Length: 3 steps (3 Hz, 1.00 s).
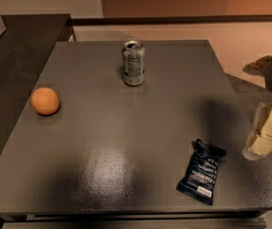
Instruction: Move rxbar blueberry near 7up can
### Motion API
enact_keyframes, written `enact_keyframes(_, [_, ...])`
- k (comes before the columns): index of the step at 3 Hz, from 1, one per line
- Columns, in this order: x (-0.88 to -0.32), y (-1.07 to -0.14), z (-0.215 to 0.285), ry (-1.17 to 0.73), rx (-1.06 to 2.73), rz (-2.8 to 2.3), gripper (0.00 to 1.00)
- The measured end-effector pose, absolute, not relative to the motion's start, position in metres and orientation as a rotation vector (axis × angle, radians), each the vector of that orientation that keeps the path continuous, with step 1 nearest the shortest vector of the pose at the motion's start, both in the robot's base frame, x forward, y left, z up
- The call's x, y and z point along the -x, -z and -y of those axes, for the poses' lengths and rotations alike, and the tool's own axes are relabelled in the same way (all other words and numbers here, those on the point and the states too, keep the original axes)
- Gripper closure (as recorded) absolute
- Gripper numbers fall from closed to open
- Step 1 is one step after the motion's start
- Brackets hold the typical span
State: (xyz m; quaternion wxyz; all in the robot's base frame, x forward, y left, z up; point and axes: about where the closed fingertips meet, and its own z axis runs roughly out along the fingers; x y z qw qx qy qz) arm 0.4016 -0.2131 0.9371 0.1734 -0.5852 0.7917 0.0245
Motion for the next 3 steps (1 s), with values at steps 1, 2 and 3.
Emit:
enact_keyframes(1, [-0.388,-0.908,0.210,-0.167,1.637,-2.243,0.00])
enact_keyframes(2, [-0.378,-0.882,0.203,-0.247,1.635,-2.236,0.00])
enact_keyframes(3, [-0.371,-0.859,0.195,-0.307,1.641,-2.213,0.00])
